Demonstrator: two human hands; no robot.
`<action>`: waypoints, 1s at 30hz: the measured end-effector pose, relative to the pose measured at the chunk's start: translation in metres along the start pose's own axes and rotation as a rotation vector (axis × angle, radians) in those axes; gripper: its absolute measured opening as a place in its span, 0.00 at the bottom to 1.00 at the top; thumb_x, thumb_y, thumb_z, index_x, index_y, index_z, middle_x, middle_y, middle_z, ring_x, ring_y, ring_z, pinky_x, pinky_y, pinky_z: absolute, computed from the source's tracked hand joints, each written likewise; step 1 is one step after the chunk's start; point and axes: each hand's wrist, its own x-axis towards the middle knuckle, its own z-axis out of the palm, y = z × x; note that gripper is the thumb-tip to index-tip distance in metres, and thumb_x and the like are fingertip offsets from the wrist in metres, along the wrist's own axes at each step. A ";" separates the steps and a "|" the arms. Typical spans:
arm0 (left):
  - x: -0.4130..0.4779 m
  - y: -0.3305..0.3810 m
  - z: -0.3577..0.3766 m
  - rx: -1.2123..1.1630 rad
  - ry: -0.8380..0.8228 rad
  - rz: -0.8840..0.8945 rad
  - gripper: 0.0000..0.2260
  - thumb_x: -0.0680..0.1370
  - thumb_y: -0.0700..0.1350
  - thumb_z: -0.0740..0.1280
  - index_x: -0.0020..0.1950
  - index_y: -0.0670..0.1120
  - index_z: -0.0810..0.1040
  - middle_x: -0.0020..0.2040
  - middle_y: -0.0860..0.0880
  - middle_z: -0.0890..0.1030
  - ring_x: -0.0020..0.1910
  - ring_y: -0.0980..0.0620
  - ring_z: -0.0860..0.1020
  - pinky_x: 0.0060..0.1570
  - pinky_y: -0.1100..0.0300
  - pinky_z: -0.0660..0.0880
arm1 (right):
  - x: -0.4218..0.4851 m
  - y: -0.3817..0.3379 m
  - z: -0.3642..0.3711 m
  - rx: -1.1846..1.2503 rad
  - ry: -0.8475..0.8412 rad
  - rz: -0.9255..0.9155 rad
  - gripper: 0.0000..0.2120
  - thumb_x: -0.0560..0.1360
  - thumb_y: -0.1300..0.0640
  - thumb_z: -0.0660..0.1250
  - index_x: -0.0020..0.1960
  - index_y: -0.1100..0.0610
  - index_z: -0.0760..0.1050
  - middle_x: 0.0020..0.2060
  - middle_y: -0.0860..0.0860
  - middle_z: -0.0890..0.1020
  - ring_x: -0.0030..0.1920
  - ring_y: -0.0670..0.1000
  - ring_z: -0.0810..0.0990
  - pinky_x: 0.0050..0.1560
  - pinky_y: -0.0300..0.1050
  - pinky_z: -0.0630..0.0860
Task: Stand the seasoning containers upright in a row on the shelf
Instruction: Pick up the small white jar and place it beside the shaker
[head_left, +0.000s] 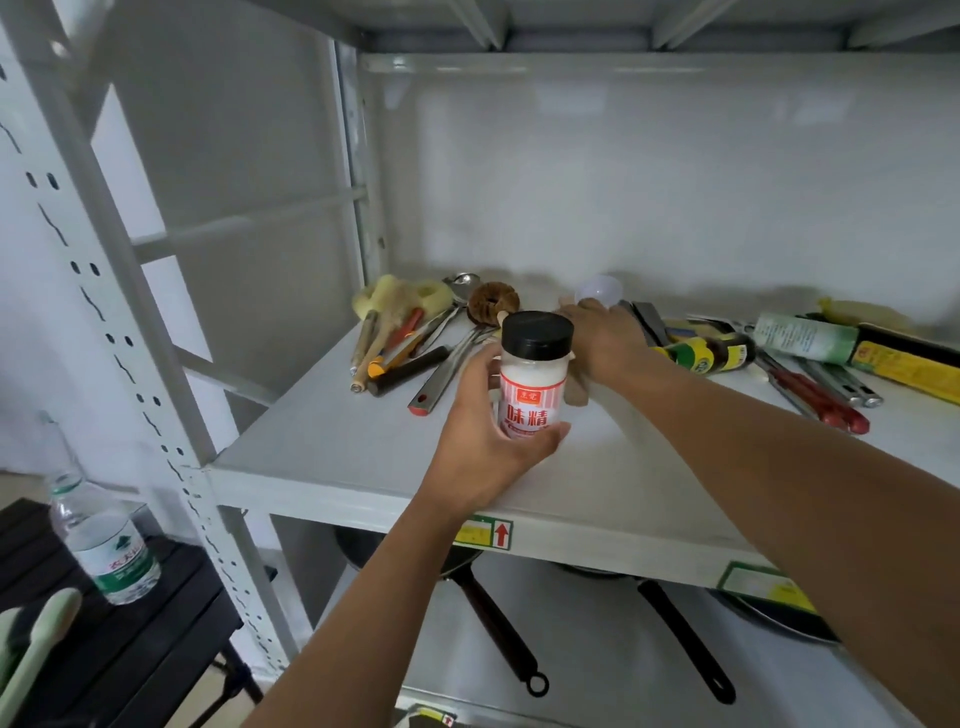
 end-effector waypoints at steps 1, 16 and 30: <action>0.000 0.000 0.000 0.001 0.006 -0.004 0.44 0.71 0.51 0.81 0.79 0.58 0.58 0.67 0.63 0.69 0.59 0.71 0.71 0.43 0.85 0.66 | -0.001 0.005 -0.002 0.024 0.020 -0.002 0.20 0.78 0.57 0.68 0.70 0.52 0.72 0.65 0.53 0.79 0.68 0.58 0.73 0.61 0.56 0.75; -0.024 0.025 -0.023 -0.224 0.287 -0.089 0.12 0.83 0.63 0.59 0.59 0.57 0.71 0.59 0.55 0.77 0.59 0.60 0.76 0.68 0.53 0.72 | -0.096 0.076 -0.137 0.650 0.134 0.273 0.28 0.71 0.35 0.73 0.58 0.58 0.78 0.53 0.53 0.82 0.52 0.55 0.81 0.54 0.55 0.80; -0.090 0.053 0.048 0.568 -0.297 0.396 0.03 0.78 0.45 0.65 0.49 0.52 0.72 0.49 0.54 0.70 0.40 0.52 0.75 0.41 0.51 0.77 | -0.177 0.031 -0.110 0.574 0.082 0.345 0.23 0.66 0.31 0.73 0.46 0.48 0.73 0.44 0.46 0.81 0.46 0.52 0.81 0.34 0.44 0.68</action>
